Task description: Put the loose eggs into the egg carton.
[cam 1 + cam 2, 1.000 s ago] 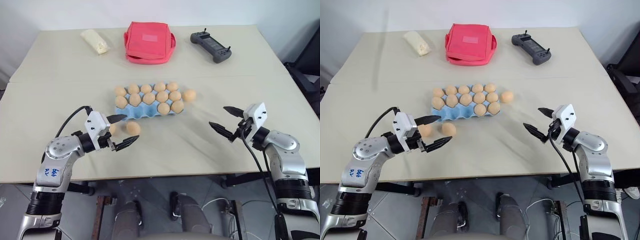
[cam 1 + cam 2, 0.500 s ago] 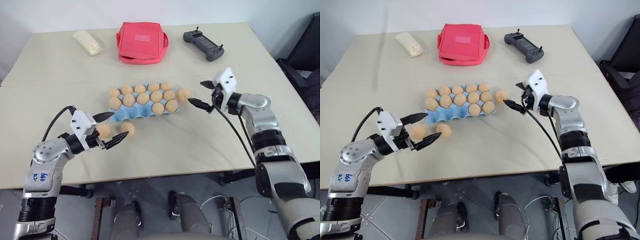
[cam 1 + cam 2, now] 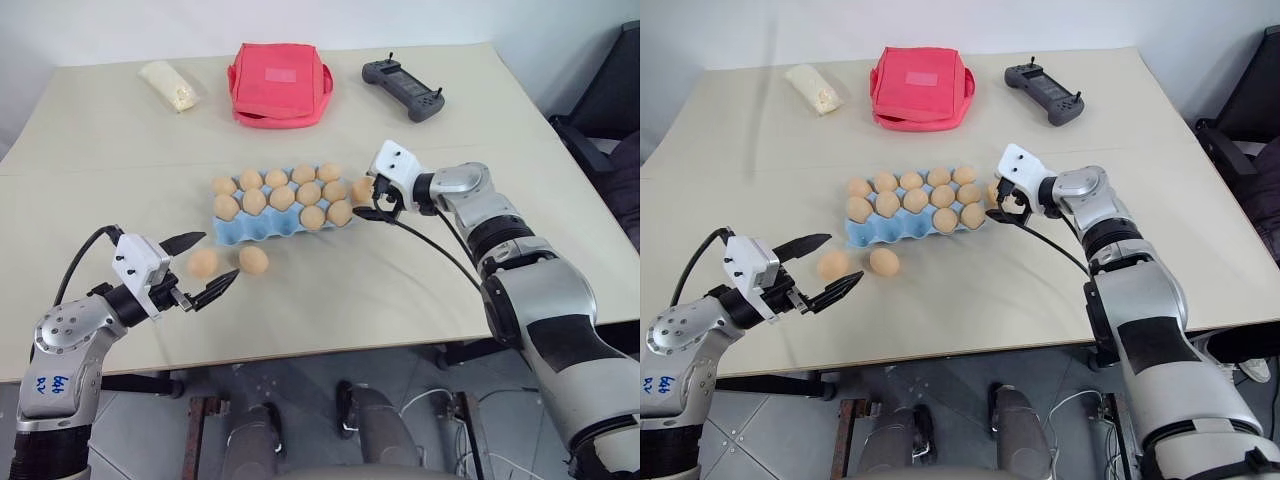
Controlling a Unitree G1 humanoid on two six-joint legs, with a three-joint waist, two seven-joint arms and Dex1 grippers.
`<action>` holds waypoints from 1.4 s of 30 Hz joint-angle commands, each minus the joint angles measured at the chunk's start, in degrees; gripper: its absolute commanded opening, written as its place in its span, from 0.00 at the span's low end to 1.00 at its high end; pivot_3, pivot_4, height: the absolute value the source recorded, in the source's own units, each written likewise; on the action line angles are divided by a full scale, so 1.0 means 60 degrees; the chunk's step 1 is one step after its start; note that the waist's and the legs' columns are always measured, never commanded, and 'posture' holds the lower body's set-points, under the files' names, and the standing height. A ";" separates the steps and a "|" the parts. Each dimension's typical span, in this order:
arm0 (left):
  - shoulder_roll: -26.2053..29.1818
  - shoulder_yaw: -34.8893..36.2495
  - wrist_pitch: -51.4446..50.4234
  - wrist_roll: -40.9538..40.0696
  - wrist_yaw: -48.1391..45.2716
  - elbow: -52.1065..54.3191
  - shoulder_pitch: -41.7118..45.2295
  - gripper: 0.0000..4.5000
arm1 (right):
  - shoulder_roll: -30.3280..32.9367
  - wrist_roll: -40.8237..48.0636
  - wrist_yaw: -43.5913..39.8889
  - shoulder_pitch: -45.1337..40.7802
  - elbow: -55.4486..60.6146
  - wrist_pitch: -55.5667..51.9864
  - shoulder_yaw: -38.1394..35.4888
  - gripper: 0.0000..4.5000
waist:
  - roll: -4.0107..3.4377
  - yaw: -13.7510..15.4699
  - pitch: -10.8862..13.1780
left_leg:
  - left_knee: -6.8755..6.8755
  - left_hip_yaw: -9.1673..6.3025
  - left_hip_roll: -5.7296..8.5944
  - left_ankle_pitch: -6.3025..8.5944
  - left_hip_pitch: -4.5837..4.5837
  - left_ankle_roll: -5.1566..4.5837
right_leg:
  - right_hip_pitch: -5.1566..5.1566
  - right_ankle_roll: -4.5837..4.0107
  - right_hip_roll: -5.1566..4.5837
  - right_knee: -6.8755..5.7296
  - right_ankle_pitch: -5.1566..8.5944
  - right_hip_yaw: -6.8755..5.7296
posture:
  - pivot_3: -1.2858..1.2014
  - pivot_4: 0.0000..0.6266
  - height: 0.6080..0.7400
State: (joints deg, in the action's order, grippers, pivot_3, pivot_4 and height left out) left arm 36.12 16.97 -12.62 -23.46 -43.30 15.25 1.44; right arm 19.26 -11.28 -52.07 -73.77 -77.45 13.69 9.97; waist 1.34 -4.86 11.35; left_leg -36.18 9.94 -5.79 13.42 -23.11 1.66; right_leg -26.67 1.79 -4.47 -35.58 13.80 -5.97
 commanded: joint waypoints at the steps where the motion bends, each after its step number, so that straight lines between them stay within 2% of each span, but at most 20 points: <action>1: 0.0079 0.0276 -0.0011 -0.0213 0.0056 0.0380 -0.0108 1.00 | -0.0220 0.0037 -0.0389 -0.0346 -0.0024 -0.0230 -0.0268 1.00 | 0.0000 -0.0002 0.0000 | 0.0000 0.0000 0.0000 -0.0001 0.0000 -0.0001 | 0.0000 0.0000 0.0000 -0.0002 0.0000 0.0000 | 0.52 0.24 1.00; 14: 0.0117 0.0624 -0.0124 -0.0278 0.0122 0.0743 -0.0577 1.00 | 0.0072 -0.0415 -0.1778 -0.0505 -0.0019 -0.0589 -0.0267 1.00 | 0.0003 0.0012 -0.0002 | -0.0008 -0.0001 0.0001 0.0023 0.0005 0.0039 | 0.0003 -0.0002 -0.0004 -0.0005 0.0000 -0.0001 | 0.52 0.24 1.00; 19: 0.0165 0.0613 -0.0157 -0.0317 0.0122 0.0708 -0.0564 1.00 | 0.0353 -0.0122 -0.3155 -0.0925 0.0121 -0.0462 -0.0519 1.00 | 0.0003 0.0012 -0.0002 | -0.0009 -0.0001 0.0002 0.0023 0.0003 0.0039 | 0.0003 -0.0002 -0.0003 -0.0005 0.0000 -0.0002 | 0.52 0.24 1.00; 22: 0.0179 0.0645 -0.0167 -0.0340 0.0107 0.0714 -0.0611 1.00 | 0.0492 -0.0011 -0.3524 -0.1135 0.0162 -0.0492 -0.0640 1.00 | 0.0003 -0.0011 -0.0002 | -0.0005 0.0002 -0.0001 0.0022 0.0003 0.0036 | 0.0001 -0.0002 -0.0001 -0.0004 0.0001 -0.0002 | 0.52 0.24 1.00; 28: 0.0124 0.0648 -0.0103 -0.0328 0.0147 0.0664 -0.0649 1.00 | 0.0488 0.0276 -0.2585 -0.1313 0.0125 -0.0633 -0.1232 1.00 | 0.0003 -0.0004 -0.0002 | -0.0002 0.0000 -0.0005 0.0030 0.0004 0.0050 | 0.0000 -0.0009 0.0001 -0.0001 0.0005 -0.0005 | 0.52 0.24 1.00; 35: 0.0072 0.0537 0.0018 -0.0262 0.0174 0.0469 -0.0463 1.00 | 0.0254 -0.0468 -0.0166 -0.0805 -0.0088 -0.1165 -0.0899 1.00 | 0.0003 -0.0002 -0.0002 | -0.0003 0.0000 -0.0001 0.0032 0.0003 0.0054 | 0.0000 -0.0009 -0.0006 0.0003 0.0005 -0.0003 | 0.52 0.24 1.00; 42: 0.0140 0.0652 0.0049 -0.0283 0.0106 0.0467 -0.0447 1.00 | -0.0051 -0.0400 0.0295 -0.0449 -0.0120 -0.1595 -0.1102 1.00 | 0.0003 -0.0011 -0.0002 | -0.0002 0.0002 -0.0003 0.0010 0.0002 0.0017 | 0.0000 -0.0009 0.0000 0.0000 0.0005 -0.0003 | 0.52 0.24 1.00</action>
State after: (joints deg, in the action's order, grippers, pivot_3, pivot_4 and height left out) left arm 36.53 19.34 -13.55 -24.53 -42.61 17.26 -1.17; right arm 19.29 -14.19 -51.02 -75.80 -78.89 4.27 4.13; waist 1.36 -4.93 11.34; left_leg -36.20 9.95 -5.81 13.47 -23.10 1.74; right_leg -26.67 1.73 -4.47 -35.58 13.83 -5.99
